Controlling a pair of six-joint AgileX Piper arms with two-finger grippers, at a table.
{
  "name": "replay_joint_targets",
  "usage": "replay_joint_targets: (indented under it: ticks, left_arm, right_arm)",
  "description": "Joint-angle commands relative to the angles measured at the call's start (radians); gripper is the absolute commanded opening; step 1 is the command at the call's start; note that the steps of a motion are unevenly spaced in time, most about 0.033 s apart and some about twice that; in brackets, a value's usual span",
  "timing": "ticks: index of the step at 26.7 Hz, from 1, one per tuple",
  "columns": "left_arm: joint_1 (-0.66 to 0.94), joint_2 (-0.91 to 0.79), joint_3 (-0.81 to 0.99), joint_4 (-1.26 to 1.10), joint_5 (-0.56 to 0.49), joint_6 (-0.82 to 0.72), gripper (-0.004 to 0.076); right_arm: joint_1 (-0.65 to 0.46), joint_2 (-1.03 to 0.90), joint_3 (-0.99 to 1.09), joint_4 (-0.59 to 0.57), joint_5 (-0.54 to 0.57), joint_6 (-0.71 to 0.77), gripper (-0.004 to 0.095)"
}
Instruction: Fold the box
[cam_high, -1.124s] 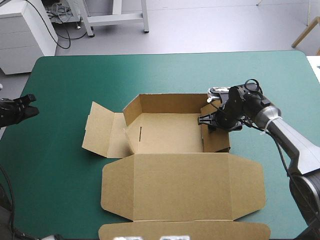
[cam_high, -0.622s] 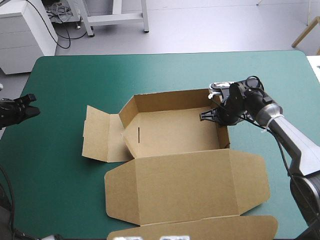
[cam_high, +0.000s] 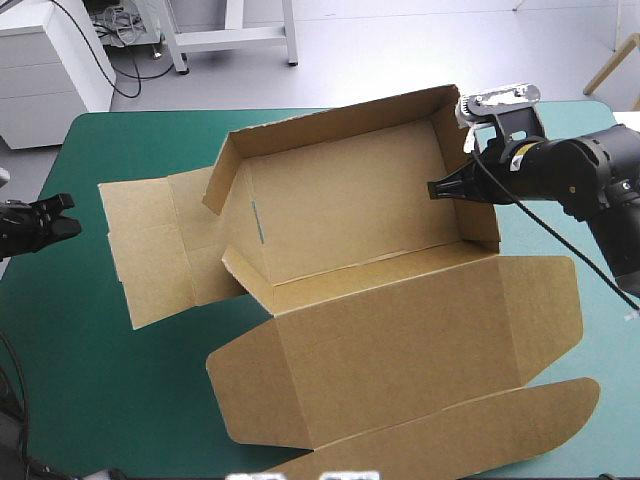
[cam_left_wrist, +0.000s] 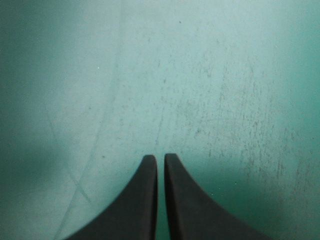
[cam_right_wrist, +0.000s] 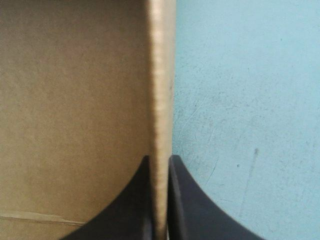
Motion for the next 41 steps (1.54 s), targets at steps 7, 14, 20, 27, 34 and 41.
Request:
replay_joint_targets:
  ticks: [7,14,20,27,34,41]
  left_arm:
    - [0.001,-0.031,-0.026,-0.028,-0.006,-0.003,0.0598]
    - [-0.011,-0.003,0.022,-0.239,0.134,0.187,0.0533]
    - [-0.043,-0.022,0.116,-0.437,0.173,0.313,0.0486]
    - [-0.186,-0.088,0.130,-0.477,0.173,0.397,0.0472]
    - [-0.242,-0.163,0.130,-0.485,0.173,0.426,0.0472]
    - [-0.268,-0.251,0.130,-0.495,0.173,0.429,0.0472]
  right_arm:
    - [-0.001,-0.029,-0.033,0.105,-0.151,-0.035,-0.0014]
    - [-0.031,-0.019,-0.033,0.333,-0.235,-0.145,-0.0014]
    - [-0.073,0.037,-0.033,0.394,-0.237,-0.157,-0.0014]
    - [-0.073,0.105,-0.033,0.385,-0.252,-0.146,-0.0014]
    - [-0.073,0.130,-0.032,0.363,-0.275,-0.136,-0.0014]
    - [-0.073,0.132,-0.032,0.295,-0.297,-0.089,-0.0014]
